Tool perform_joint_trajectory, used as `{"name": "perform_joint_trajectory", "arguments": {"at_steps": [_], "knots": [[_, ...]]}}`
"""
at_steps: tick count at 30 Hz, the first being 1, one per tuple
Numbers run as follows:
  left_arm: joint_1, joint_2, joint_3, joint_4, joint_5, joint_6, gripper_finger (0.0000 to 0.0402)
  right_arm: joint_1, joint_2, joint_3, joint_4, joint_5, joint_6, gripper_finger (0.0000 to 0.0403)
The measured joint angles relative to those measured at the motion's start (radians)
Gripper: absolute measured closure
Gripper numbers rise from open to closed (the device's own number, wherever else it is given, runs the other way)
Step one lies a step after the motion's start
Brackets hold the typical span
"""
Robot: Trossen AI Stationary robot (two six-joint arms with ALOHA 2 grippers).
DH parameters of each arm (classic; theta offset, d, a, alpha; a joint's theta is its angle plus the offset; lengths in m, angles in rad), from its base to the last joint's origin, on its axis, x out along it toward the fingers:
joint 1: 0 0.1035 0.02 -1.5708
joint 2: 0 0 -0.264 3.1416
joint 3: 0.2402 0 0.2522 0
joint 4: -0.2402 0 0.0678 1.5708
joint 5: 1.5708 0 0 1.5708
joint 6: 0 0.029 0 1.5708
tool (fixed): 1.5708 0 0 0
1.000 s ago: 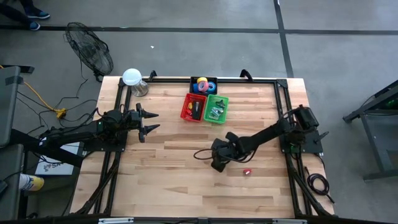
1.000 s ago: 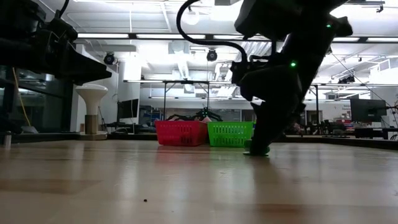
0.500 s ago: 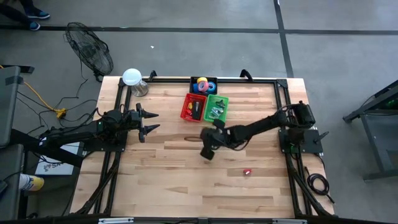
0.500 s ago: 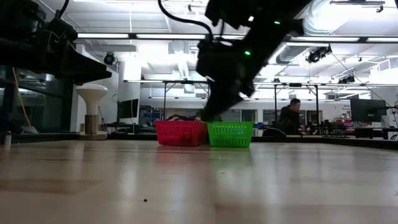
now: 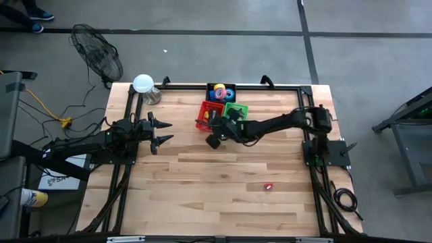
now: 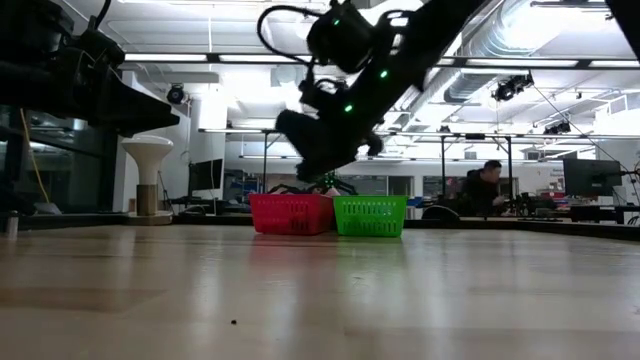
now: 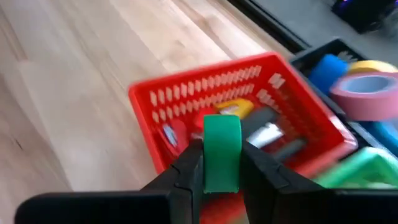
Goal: Pick and place Stapler, Stapler remover, tape
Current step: Put the small green stapler into the red bin, then put the small red stapler into the red bin
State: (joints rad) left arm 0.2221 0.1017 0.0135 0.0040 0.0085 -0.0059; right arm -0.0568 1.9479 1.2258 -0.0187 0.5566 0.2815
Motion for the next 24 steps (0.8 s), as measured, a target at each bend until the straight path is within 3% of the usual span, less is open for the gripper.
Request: {"name": "perform_joint_trajectory", "arguments": {"at_steps": [12,24], "knots": [[0.000,0.000,0.000,0.000,0.000,0.000,0.0167,-0.064,0.109,0.039,0.181,-0.014,0.142,0.0328],[0.000,0.000,0.000,0.000,0.000,0.000,0.0167,-0.068,0.109,0.039,0.202,-0.088,0.138,0.0275]]}}
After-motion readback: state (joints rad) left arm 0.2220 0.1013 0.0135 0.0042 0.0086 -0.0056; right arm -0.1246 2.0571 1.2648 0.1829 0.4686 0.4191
